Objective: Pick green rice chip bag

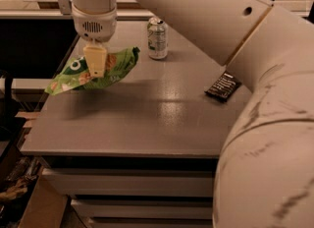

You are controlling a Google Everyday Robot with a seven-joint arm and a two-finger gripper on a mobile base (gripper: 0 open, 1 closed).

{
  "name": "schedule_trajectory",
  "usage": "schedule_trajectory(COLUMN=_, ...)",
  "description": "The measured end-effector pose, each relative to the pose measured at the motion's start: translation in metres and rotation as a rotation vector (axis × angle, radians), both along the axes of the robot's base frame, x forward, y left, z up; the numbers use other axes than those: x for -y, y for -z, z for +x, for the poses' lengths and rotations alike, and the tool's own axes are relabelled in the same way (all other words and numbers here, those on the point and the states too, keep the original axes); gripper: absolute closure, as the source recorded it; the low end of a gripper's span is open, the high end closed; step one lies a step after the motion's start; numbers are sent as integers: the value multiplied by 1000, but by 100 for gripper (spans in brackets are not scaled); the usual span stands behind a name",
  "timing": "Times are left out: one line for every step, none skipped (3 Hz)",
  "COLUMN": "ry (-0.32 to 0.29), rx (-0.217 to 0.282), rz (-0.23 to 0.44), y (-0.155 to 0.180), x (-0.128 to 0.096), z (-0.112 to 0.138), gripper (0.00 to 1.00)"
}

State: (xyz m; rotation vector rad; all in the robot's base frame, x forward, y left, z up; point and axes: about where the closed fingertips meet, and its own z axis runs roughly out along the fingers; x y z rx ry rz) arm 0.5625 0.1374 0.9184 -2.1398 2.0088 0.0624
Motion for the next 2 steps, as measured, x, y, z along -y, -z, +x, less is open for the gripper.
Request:
schedule_trajectory(ry=-5, rx=28, rz=30, y=-24, x=3, z=3, gripper=100)
schedule_trajectory(ry=-13, rx=30, rz=61, y=-36, x=4, z=5, gripper=100)
